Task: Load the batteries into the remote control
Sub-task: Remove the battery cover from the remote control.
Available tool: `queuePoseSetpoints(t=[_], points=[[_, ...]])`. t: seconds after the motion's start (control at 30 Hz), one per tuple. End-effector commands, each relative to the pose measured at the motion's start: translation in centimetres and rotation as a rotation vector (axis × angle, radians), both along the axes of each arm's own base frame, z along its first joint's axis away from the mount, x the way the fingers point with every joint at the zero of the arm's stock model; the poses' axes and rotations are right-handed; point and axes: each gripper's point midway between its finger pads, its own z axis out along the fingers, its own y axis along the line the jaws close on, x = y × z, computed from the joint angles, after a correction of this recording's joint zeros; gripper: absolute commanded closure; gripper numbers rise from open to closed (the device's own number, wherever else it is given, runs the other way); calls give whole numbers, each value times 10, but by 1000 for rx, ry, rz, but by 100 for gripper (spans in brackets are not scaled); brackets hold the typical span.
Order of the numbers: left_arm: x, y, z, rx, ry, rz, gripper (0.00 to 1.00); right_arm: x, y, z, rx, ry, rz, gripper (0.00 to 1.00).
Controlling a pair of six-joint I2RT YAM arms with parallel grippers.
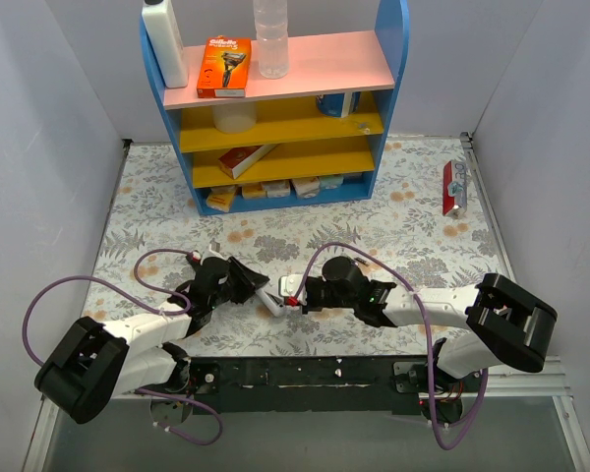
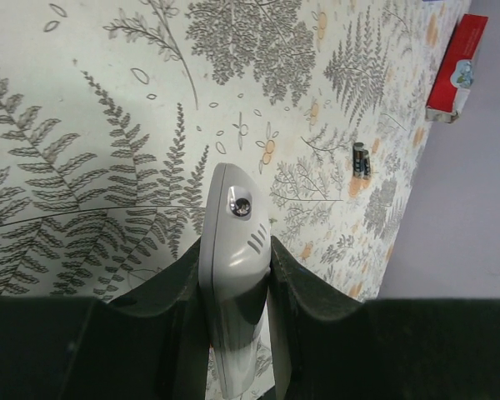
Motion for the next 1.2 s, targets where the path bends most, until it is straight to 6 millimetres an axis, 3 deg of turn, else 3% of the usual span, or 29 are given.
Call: queuePoseSetpoints(t=[0.0, 0.3, 0.67, 0.83, 1.03, 1.1, 1.13, 1.17], points=[[-2, -6, 7, 1, -5, -31, 100, 18, 10, 33, 111, -108, -43, 91], [15, 16, 1, 35, -29, 133, 100, 4, 4, 5, 39, -34, 4, 90], [32, 28, -4, 47, -50, 251, 100, -7, -8, -14, -6, 24, 2, 89], [36, 31, -8, 89, -50, 259, 100, 0, -10, -12, -1, 35, -55, 88], [30, 34, 4, 69, -112, 240, 100, 36, -29, 8, 62, 81, -382, 86], [29, 34, 10, 80, -153, 211, 100, 52, -35, 19, 76, 119, -509, 77], [28, 31, 22, 58, -194, 190, 100, 53, -45, 8, 12, 149, -547, 68], [27, 31, 25, 62, -209, 177, 100, 59, -50, 9, -1, 157, -586, 67]])
